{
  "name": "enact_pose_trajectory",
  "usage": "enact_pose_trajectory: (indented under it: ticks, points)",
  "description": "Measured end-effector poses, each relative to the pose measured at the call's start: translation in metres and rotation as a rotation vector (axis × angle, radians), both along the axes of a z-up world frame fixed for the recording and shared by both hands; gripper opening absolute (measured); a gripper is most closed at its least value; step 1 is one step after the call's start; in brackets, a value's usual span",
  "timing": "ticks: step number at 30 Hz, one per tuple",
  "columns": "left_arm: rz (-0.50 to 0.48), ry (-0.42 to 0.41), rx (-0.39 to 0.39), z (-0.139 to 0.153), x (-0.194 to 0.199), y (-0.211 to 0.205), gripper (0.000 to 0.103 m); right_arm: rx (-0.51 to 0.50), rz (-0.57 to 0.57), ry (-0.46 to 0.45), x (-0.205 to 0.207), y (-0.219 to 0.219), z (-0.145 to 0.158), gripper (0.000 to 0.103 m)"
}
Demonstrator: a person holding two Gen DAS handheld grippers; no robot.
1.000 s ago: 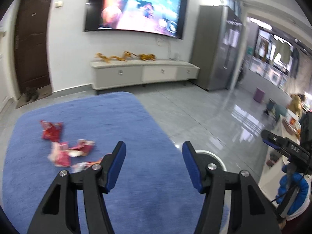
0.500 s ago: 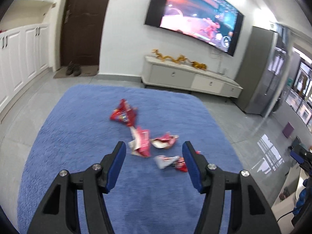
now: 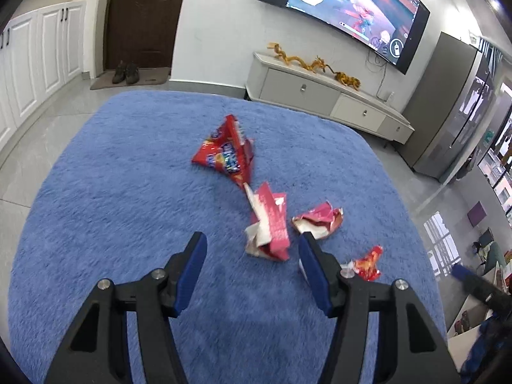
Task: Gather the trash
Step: 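Return both open tools to the red wrappers on the rug, then grasp the pink wrapper with the left tool while the right tool grasps the white-red chip bag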
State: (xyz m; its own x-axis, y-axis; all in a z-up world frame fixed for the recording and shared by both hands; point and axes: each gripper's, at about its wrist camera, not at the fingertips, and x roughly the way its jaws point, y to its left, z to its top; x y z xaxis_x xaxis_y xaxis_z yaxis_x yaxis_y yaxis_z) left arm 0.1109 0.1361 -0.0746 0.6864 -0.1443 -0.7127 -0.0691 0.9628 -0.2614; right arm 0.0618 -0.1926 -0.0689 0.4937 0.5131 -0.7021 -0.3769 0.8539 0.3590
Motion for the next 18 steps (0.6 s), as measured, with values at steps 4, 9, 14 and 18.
enact_pose_trajectory:
  ticks: [4,9,14,18]
  points:
    - [-0.004,0.015,0.005,-0.007,0.025,-0.005,0.058,-0.028,0.09,0.011,0.017,0.027,-0.01,0.071]
    - [0.0,0.052,-0.003,-0.021,0.044,-0.007,0.054,-0.076,0.24,-0.044,0.035,0.067,-0.012,0.072]
    - [-0.009,0.081,-0.016,-0.032,0.058,-0.009,0.048,-0.137,0.349,-0.051,0.05,0.1,-0.032,0.072]
    - [-0.028,0.086,-0.011,-0.039,0.063,-0.01,0.047,-0.188,0.409,-0.05,0.052,0.114,-0.052,0.07]
